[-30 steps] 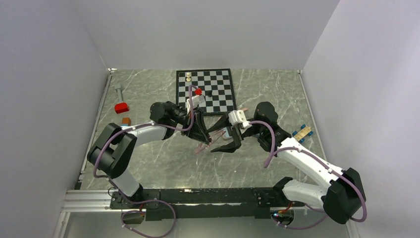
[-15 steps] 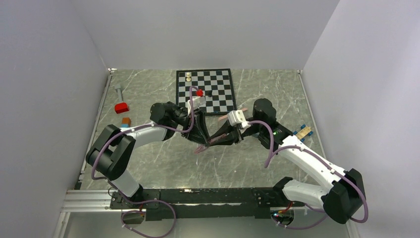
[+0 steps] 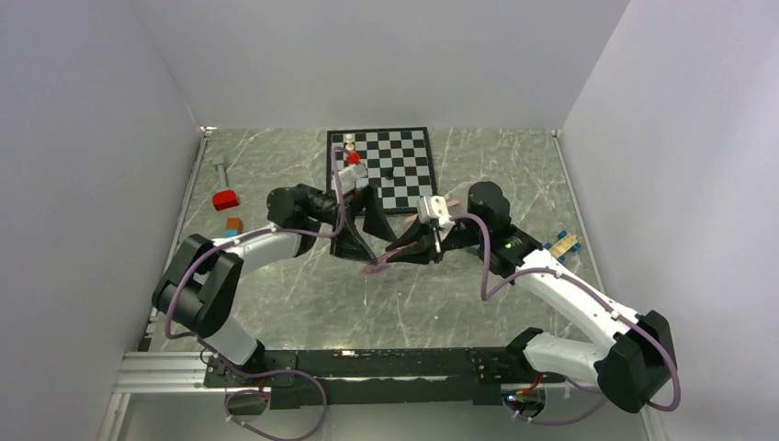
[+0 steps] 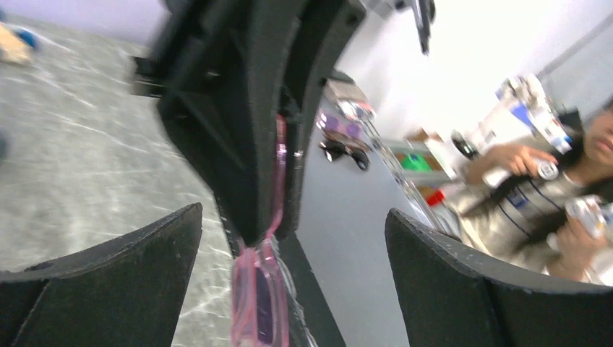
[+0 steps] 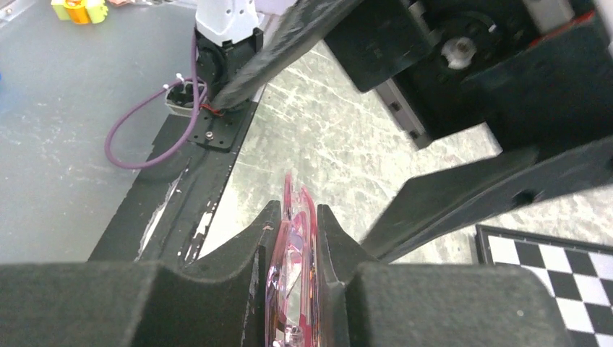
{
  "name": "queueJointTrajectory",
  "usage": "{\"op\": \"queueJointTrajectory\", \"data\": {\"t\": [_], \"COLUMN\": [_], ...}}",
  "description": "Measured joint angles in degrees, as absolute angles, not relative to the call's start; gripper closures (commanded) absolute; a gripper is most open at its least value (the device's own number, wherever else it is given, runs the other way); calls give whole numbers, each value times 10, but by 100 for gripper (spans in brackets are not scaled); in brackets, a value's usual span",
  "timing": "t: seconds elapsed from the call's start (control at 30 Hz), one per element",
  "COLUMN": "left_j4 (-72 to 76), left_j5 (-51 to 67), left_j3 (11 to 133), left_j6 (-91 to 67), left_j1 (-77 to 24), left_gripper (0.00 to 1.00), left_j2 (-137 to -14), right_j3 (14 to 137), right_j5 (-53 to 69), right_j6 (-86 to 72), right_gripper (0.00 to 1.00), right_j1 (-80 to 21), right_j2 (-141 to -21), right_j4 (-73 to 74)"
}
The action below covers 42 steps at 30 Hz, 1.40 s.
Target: Organize the sunglasses
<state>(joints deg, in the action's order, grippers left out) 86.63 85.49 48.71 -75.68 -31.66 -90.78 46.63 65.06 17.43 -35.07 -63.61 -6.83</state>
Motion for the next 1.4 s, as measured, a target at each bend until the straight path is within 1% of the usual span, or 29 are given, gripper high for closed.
{"op": "queueJointTrajectory", "data": {"t": [0.07, 0.13, 0.17, 0.23, 0.27, 0.3, 0.37, 0.43, 0.47, 0.53, 0.57, 0.63, 0.7, 0.83, 0.97, 1.07, 1.2, 1.3, 1.4], "left_j4": [866, 814, 769, 568, 426, 294, 77, -41, -83, -140, -148, -147, -125, -69, 51, 150, 278, 368, 451], "left_j5": [831, 804, 790, 724, 647, 540, 275, 96, 28, -69, -96, -121, -135, -143, -90, -28, 58, 120, 171], "left_j3": [487, 487, 489, 519, 559, 611, 720, 781, 795, 790, 769, 703, 606, 450, 360, 312, 252, 230, 232], "left_j6": [-753, -726, -701, -599, -531, -465, -353, -289, -269, -238, -228, -216, -210, -210, -211, -219, -252, -293, -332], "left_j1": [-286, -251, -236, -204, -196, -194, -215, -234, -241, -250, -250, -249, -246, -246, -244, -245, -245, -245, -245], "left_gripper": [1, 1, 1, 1, 1, 1, 1, 1, 1, 1, 1, 1, 1, 1, 1, 1, 1, 1, 1], "left_j2": [-908, -903, -900, -888, -884, -886, -897, -903, -903, -897, -889, -861, -811, -671, -522, -462, -448, -494, -557], "right_j3": [466, 466, 465, 465, 465, 465, 463, 461, 461, 459, 459, 456, 452, 449, 442, 424, 375, 334, 313], "right_j5": [637, 623, 615, 596, 584, 574, 557, 540, 532, 505, 489, 454, 414, 320, 213, 146, 65, 17, -5], "right_j6": [167, 158, 154, 147, 143, 138, 132, 121, 117, 102, 95, 82, 68, 27, -37, -97, -192, -276, -350], "right_gripper": [97, 97, 97, 96, 96, 96, 96, 96, 96, 96, 95, 94, 94, 94, 94, 94, 94, 94, 95], "right_j1": [-351, -351, -351, -351, -351, -351, -351, -351, -351, -351, -351, -351, -351, -350, -350, -350, -350, -350, -350], "right_j2": [-636, -636, -635, -632, -629, -626, -620, -618, -618, -618, -618, -618, -618, -624, -634, -633, -618, -604, -603], "right_j4": [-64, -61, -60, -59, -58, -58, -61, -65, -69, -77, -81, -93, -108, -137, -193, -247, -330, -393, -443]}}
